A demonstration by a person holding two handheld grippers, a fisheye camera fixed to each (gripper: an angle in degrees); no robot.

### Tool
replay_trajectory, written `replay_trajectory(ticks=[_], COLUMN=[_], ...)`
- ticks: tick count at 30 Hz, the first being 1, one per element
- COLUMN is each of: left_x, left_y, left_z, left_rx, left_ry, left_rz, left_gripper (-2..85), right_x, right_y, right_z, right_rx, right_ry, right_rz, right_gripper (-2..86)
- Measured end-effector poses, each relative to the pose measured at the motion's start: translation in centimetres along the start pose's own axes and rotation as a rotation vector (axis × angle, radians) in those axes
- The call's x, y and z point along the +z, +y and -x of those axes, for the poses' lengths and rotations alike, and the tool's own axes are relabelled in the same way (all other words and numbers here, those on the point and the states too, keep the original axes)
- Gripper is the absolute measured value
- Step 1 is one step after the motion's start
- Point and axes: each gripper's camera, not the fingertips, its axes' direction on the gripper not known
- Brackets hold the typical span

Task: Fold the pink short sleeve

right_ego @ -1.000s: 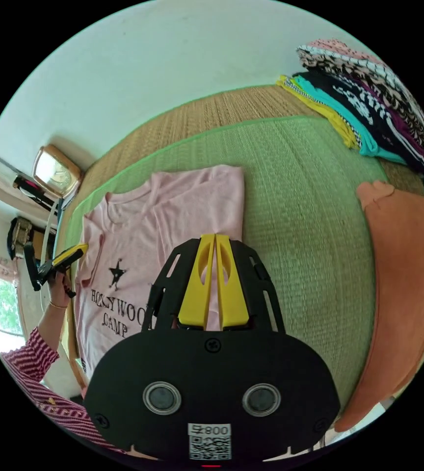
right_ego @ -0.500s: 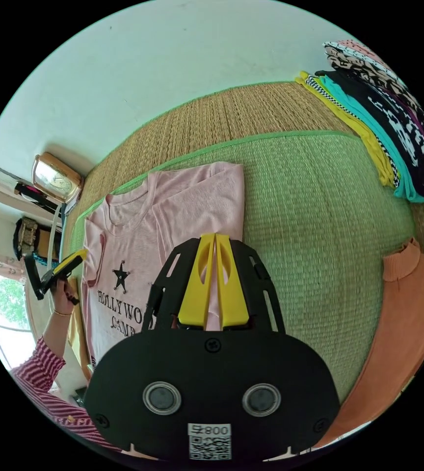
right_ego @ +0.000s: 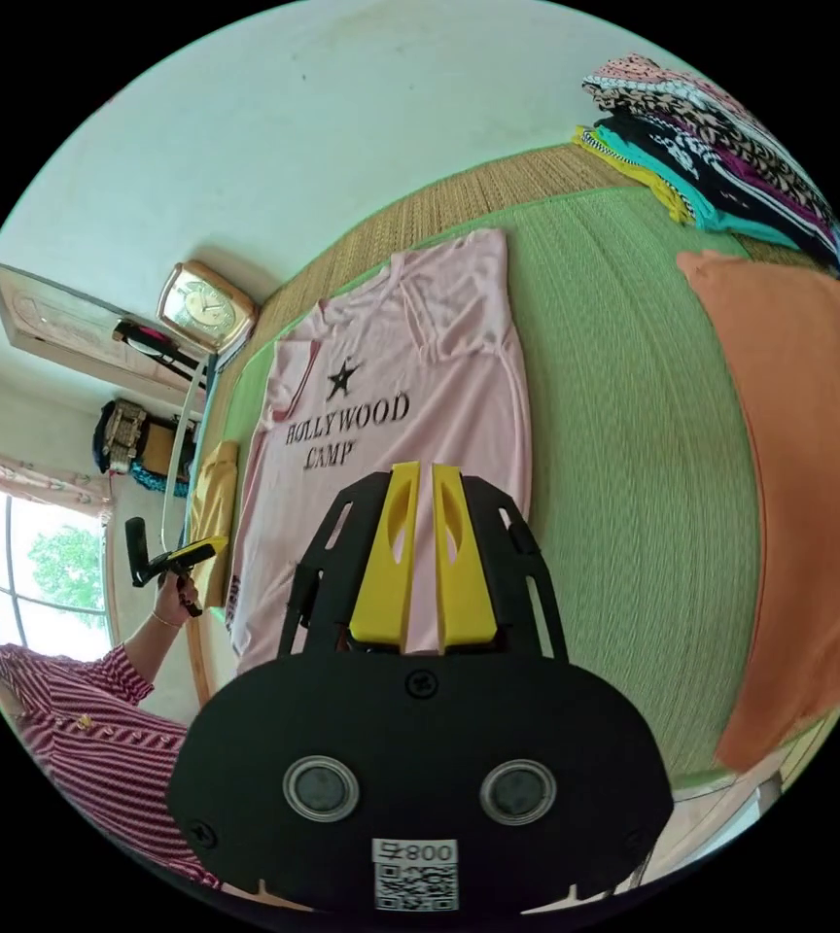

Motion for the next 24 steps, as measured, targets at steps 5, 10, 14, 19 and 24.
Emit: replay_trajectory(ticks=[5,10,14,19,24], left_x=[1.4,3.7,7.0,11.3,15.2], left_y=[4.0,8.2,11.5,13.3,13.2], left_z=[3.2,6.5,10.2,14.6,17.8], left_rx=[-0.076,-0.171,-0.285,-0.350,-0.354], left_ry=[0.049,0.122,0.194,0.313,0.399], left_rz=[0.005,0.010,0.031,0.020,0.017], left_gripper=[5.0,7.1,9.4,11.8,12.3], right_x=[-4.8,-10.1,-12.5,-13.9,-12.3], right_y=[7.4,15.3,20.1,25.4,27.2], right_z=[1.1,-0.7,-2.6,-5.3,-7.0], right_rx=[0.042,0.148,0.239,0.335,0.359], right_ry=[-0.023,-0.025,-0.063,-0.134,-0.193], right_rz=[-0.001,-0.018,-0.025,-0.013,0.061], right_gripper=[5.3,7.2,8.1,9.0,10.0])
